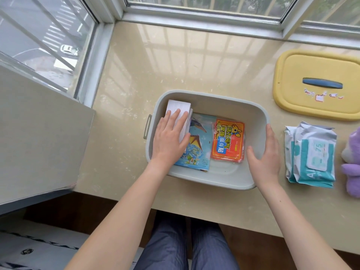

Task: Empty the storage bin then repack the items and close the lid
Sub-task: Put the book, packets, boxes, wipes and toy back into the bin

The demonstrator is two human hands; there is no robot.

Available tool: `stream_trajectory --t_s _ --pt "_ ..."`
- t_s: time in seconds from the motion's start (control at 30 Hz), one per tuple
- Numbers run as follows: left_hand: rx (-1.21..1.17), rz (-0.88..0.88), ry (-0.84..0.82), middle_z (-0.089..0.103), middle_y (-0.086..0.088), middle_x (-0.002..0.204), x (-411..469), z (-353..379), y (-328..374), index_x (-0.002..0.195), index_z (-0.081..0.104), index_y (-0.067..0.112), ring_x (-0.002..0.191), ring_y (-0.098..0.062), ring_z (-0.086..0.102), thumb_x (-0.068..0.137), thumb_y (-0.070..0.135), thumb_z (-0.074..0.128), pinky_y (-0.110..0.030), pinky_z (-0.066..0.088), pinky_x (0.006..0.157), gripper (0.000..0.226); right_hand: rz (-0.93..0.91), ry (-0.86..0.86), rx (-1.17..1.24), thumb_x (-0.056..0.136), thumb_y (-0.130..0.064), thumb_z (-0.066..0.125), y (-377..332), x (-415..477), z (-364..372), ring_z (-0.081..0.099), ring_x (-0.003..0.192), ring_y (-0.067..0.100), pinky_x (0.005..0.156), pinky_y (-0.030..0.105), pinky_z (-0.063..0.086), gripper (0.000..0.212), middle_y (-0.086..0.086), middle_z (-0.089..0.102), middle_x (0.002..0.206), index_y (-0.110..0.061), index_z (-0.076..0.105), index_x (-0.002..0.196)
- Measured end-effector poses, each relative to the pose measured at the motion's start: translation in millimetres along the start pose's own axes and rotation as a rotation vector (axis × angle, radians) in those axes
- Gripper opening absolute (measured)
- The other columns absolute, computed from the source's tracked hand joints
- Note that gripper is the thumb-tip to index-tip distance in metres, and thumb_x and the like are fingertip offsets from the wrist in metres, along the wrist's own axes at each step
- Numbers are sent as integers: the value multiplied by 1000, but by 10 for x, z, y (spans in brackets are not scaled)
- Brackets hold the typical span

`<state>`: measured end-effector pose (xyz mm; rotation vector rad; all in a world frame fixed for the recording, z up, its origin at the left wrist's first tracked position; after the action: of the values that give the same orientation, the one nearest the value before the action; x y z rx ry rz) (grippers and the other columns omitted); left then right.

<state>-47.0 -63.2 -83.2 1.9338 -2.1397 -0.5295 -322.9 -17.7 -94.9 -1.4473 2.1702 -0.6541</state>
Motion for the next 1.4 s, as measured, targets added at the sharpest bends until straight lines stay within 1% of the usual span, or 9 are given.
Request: stream_trajectory --t_s 0.1,0.23,0.33,0.43,0.53,0.77,0.93,1.17,1.4 --pt "-43 42 69 48 -10 147 -81 -330 105 142 48 12 141 -31 35 95 30 51 -47 29 116 51 -45 -27 -61 91 -17 63 -165 -11 -161 24 146 21 118 33 17 69 7 31 158 -17 32 152" --pt "-22 134 166 62 -13 131 -267 -867 356 128 62 4 127 -34 52 95 31 44 -46 41 106 46 -200 18 -22 92 -20 57 -560 -80 -607 38 139 34 114 51 30 53 16 46 146 -5 47 142" --pt "0 221 225 65 -11 125 -504 -1241 579 125 64 5 121 -33 56 99 34 40 -40 39 105 46 -284 47 -24 92 -35 44 -848 -269 -999 43 134 36 112 52 32 55 16 55 138 -2 54 134" --pt "-18 309 256 64 -8 128 -792 -1480 735 130 61 8 123 -30 53 102 38 35 -41 41 106 49 -380 133 -45 94 -35 42 -1039 -565 -1327 46 130 38 113 51 32 52 15 59 134 -3 57 132" --pt "-62 369 179 58 -5 137 -1110 -1534 768 138 55 14 131 -29 48 97 35 44 -43 36 111 47 -430 138 -80 95 -36 43 -1120 -974 -1479 47 131 34 111 52 33 51 12 57 136 -7 56 135" --pt "58 529 -125 56 -3 140 -1552 -1434 542 143 50 24 132 -30 49 95 42 37 -38 24 114 53 -250 46 -285 91 -40 43 -936 -2128 -1261 53 124 37 104 53 42 56 12 56 137 -16 53 140" --pt "62 673 -191 63 -5 130 -1527 -1549 716 135 59 17 122 -31 56 94 41 35 -43 44 104 53 -75 128 -323 92 -40 41 -907 -2497 -1492 52 126 34 105 49 42 56 12 54 140 -15 50 142" --pt "28 841 -217 61 -8 133 -1385 -1484 1400 137 57 15 125 -35 54 96 41 35 -50 43 105 53 57 237 -352 94 -40 42 -599 -2735 -2004 52 127 28 106 48 41 56 11 53 141 -17 47 144" --pt "75 881 -286 60 -4 132 -1607 -908 2233 138 55 16 125 -29 52 98 43 32 -43 42 106 54 155 217 -271 95 -41 39 241 -2901 -2406 47 131 26 109 44 37 55 10 54 140 -16 47 144"
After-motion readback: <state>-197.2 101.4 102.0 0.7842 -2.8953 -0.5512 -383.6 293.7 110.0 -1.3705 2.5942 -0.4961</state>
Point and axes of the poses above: each hand's wrist, its own x-axis towards the middle knuckle, its own z-axis out of the palm, y = z × x, the point moved 2 cm from there along x, towards the middle knuckle
